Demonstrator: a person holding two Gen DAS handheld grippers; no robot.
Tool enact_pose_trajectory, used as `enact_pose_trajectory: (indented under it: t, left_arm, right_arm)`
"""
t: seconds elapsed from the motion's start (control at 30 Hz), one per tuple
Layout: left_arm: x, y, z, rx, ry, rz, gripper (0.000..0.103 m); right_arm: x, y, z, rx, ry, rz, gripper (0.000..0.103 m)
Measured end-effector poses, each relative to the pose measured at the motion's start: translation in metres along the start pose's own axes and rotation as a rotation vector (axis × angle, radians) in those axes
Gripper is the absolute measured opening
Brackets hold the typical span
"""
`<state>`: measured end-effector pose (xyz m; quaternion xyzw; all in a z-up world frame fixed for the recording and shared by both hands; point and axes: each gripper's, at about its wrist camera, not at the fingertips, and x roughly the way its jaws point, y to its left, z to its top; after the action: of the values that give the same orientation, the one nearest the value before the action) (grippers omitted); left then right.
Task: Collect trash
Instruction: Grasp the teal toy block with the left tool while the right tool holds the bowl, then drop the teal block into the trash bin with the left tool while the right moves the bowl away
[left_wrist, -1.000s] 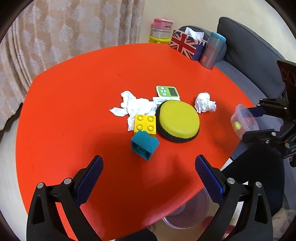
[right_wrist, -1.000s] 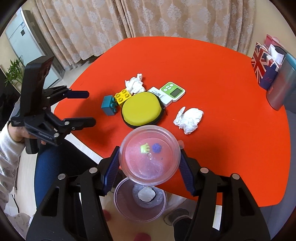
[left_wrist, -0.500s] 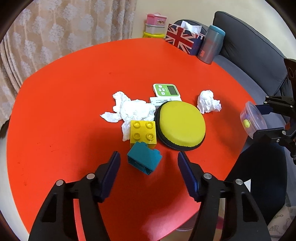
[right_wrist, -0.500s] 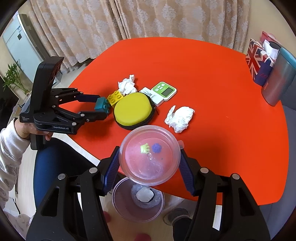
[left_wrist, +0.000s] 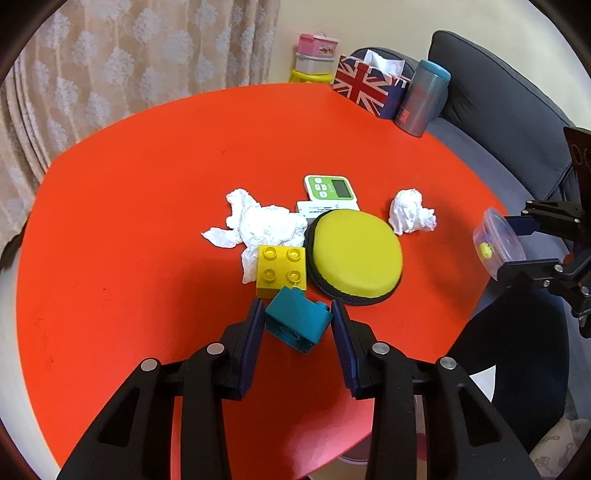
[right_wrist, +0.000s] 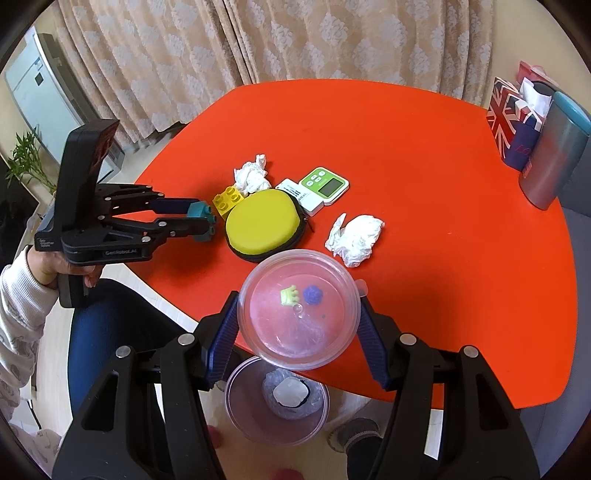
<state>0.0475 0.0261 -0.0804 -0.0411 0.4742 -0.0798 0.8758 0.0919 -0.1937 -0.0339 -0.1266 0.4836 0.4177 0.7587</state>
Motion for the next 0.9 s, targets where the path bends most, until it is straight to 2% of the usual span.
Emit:
enact_pose_trajectory:
  t: [0.2, 0.43, 0.9]
  left_arm:
    - [-0.023, -0.014, -0.001, -0.008, -0.035, 0.013, 0.036]
    - [-0.047, -0.046, -0.010, 0.012, -0.053, -0.014, 0.036]
    - [-0.063, -0.087, -0.046, 0.033, -0.041, -0.040, 0.036]
  right_arm:
    - [-0.010, -0.002, -0.002, 0.001, -0.026, 0.002, 0.060]
    - [-0.025, 0.002, -0.009, -0.017, -0.053, 0.002, 0.060]
    - [-0.043, 0.023, -0.056, -0.071, -0.025, 0.040, 0.060]
